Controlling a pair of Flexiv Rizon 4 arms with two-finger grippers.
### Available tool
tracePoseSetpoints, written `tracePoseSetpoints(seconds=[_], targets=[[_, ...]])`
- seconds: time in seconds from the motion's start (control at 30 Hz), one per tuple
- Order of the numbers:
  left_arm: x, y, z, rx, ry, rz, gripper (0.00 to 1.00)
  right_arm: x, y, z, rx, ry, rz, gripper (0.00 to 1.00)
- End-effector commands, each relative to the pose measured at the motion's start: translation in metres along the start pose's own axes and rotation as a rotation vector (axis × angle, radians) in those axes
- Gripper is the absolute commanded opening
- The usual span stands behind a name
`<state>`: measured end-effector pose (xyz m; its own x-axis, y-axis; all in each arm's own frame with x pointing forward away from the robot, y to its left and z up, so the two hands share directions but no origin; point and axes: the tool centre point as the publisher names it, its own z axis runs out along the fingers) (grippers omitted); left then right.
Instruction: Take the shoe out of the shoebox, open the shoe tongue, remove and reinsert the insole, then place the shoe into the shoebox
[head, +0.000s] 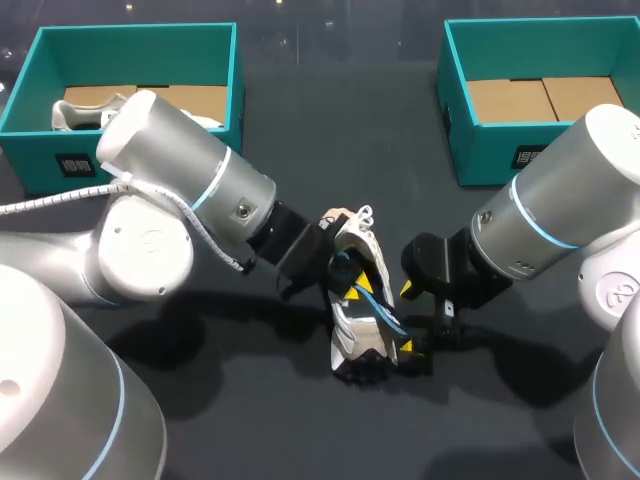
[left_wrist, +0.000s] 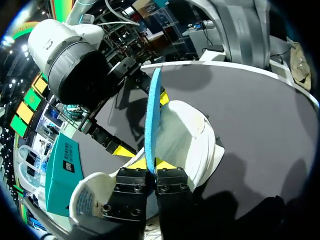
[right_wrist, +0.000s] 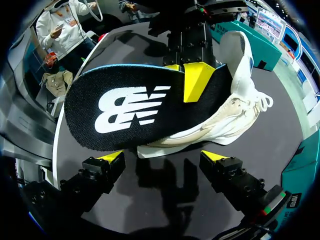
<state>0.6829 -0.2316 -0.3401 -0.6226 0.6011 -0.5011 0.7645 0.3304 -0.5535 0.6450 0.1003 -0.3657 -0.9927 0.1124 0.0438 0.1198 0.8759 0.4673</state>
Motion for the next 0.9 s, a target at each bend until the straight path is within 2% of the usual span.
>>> tracePoseSetpoints(seconds=[0.03, 0.6, 0.7, 0.83, 0.87, 0.9], targets=[[0.010, 0.009, 0.004, -0.011, -0.020, -0.028, 0.00, 0.001, -0.001, 0.000, -0.002, -0.002, 0.000, 1.00], [0.010, 0.039, 0.006, -0.151, -0.021, -0.049, 0.00, 0.001, -0.001, 0.000, -0.002, -0.002, 0.000, 1.00], [0.008, 0.042, 0.008, -0.151, -0.007, -0.052, 0.00, 0.001, -0.001, 0.000, -0.002, -0.002, 0.000, 1.00], [0.004, 0.033, 0.007, -0.106, -0.025, -0.050, 0.00, 0.001, -0.001, 0.000, -0.002, -0.002, 0.000, 1.00], [0.004, 0.029, 0.005, -0.092, -0.033, -0.047, 0.03, 0.001, -0.001, 0.000, -0.002, -0.002, 0.000, 1.00], [0.003, 0.025, 0.004, -0.087, -0.036, -0.038, 0.13, 0.001, -0.001, 0.000, -0.002, -0.002, 0.000, 1.00]])
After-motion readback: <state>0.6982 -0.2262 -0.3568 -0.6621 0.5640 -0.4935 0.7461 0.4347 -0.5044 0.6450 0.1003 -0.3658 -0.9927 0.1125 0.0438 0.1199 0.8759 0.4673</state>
